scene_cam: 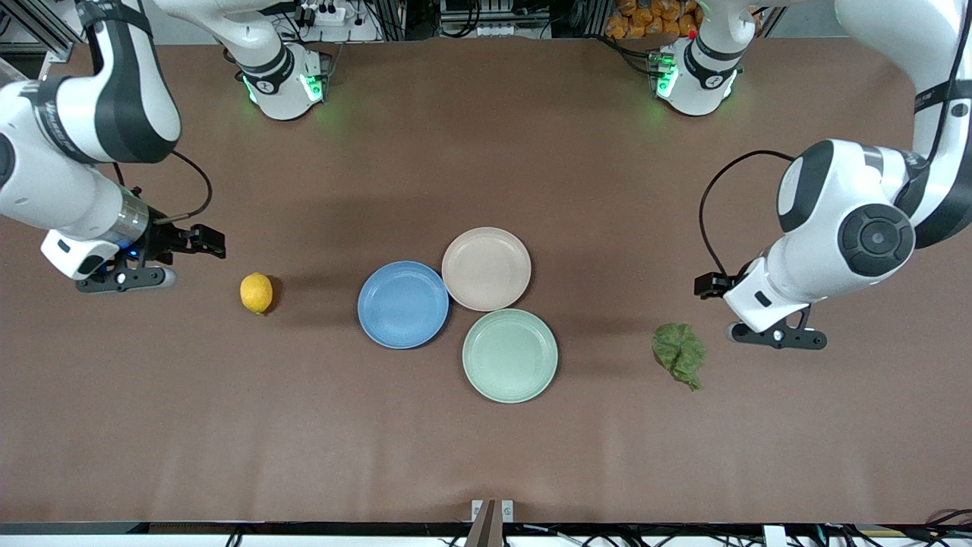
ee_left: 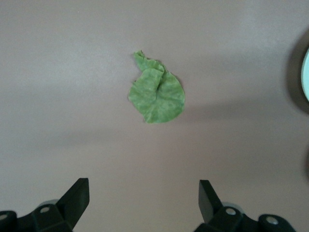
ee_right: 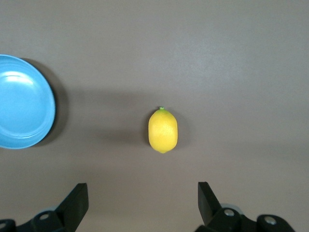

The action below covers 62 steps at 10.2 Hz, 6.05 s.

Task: Place lemon and lettuce in plates
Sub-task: 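Reach the right gripper to the lemon while the left gripper reaches the lettuce, then close the right gripper on the lemon while the left gripper grasps the lettuce, then carry the lemon over the blue plate while the left gripper carries lettuce, then release the lemon onto the blue plate while the left gripper lowers lettuce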

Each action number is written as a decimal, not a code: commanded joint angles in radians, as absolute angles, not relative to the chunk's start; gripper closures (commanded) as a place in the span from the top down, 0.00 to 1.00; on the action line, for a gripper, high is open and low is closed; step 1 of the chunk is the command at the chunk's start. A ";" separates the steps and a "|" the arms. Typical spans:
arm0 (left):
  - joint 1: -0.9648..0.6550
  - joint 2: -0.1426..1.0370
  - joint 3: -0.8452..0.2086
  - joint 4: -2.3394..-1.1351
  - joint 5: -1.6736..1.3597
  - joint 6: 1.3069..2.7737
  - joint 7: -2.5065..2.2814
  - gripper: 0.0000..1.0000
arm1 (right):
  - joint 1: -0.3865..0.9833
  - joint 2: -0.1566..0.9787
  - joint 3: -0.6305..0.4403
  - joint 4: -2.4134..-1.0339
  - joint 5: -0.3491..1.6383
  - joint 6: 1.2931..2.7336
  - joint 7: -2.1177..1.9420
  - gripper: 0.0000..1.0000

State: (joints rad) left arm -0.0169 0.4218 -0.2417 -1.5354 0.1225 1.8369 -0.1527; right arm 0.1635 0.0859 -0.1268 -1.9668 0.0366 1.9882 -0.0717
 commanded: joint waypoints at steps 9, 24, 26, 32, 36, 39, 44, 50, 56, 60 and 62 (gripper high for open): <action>0.000 0.733 -0.230 -1.525 0.136 2.276 -0.334 1.00 | 0.124 0.193 -0.120 -2.260 0.055 2.453 -0.160 1.00; -0.005 0.830 -0.216 -1.552 0.219 2.399 -0.339 0.66 | 0.130 0.426 -0.084 -2.278 0.104 2.769 -0.117 0.61; -0.005 0.830 -0.215 -1.554 0.219 2.399 -0.337 0.00 | 0.130 0.426 -0.080 -2.275 0.098 2.761 -0.132 0.17; -0.018 0.802 -0.225 -1.543 0.218 2.398 -0.362 0.00 | 0.140 0.359 -0.040 -2.157 0.095 2.518 -0.120 0.00; -0.026 0.724 -0.271 -1.555 0.216 2.344 -0.365 0.00 | 0.152 0.368 0.066 -2.047 0.097 2.462 -0.017 0.00; -0.031 0.667 -0.348 -1.554 0.209 2.209 -0.463 0.00 | 0.219 0.419 0.103 -1.970 0.095 2.474 0.076 0.00; -0.067 0.615 -0.495 -1.551 0.206 2.020 -0.674 0.00 | 0.342 0.586 0.110 -1.841 0.087 2.508 0.296 0.00; -0.270 0.643 -0.531 -1.543 0.204 2.019 -0.932 0.00 | 0.383 0.661 0.112 -1.802 -0.005 2.537 0.468 0.49; -0.435 0.712 -0.479 -1.540 0.213 2.104 -1.034 0.00 | 0.356 0.626 0.146 -1.707 0.002 2.358 0.589 1.00; -0.554 0.738 -0.347 -1.539 0.209 2.200 -1.077 0.26 | 0.270 0.494 0.141 -1.712 0.006 2.200 0.487 1.00; -0.575 0.739 -0.341 -1.539 0.244 2.204 -1.069 1.00 | 0.186 0.419 0.138 -1.718 0.017 2.082 0.376 1.00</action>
